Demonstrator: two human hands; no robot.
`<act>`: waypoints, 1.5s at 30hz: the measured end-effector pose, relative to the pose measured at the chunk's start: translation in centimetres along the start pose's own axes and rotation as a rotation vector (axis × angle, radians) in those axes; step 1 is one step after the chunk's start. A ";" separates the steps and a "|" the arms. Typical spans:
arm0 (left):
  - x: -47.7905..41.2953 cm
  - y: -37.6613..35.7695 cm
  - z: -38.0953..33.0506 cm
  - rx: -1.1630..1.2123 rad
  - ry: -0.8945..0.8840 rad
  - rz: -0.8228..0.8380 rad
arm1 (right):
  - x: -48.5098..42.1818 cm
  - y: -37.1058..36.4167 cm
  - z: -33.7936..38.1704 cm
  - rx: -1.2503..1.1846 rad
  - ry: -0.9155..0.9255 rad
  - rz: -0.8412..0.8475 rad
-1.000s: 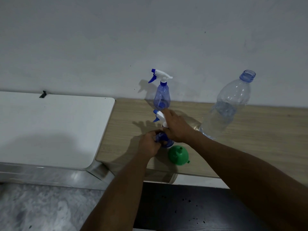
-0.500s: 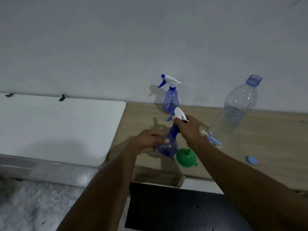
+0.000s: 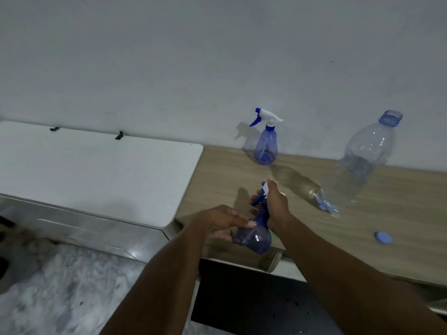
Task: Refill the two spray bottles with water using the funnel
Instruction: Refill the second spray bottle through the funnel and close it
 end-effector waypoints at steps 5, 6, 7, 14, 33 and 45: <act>0.3 -0.8 0.3 0.005 0.026 0.039 | 0.4 0.9 -0.5 -0.004 0.015 -0.054; 0.3 -1.1 0.3 0.005 0.027 0.049 | 0.4 1.2 -0.4 -0.003 0.035 -0.070; 0.3 -1.3 0.3 0.003 0.028 0.057 | 0.4 1.4 -0.3 -0.004 0.051 -0.086; 0.3 -1.8 0.3 0.005 0.034 0.080 | 0.7 1.8 -0.4 0.066 0.025 -0.075; -1.3 -0.7 -1.6 -0.001 -0.048 0.034 | 1.5 -0.1 3.9 0.313 0.162 0.078; -6.6 -0.2 -13.4 -0.349 -0.627 -0.421 | 5.5 -2.7 21.6 1.148 0.817 -0.151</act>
Point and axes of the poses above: each hand's wrist, its own x-axis away from the middle knuckle, its own y-axis out of the back of the hand, z = x × y, the point moved 9 cm from there along -x, towards the middle knuckle, and after that the axes turned 11 degrees about -y, right-handed, at the moved point
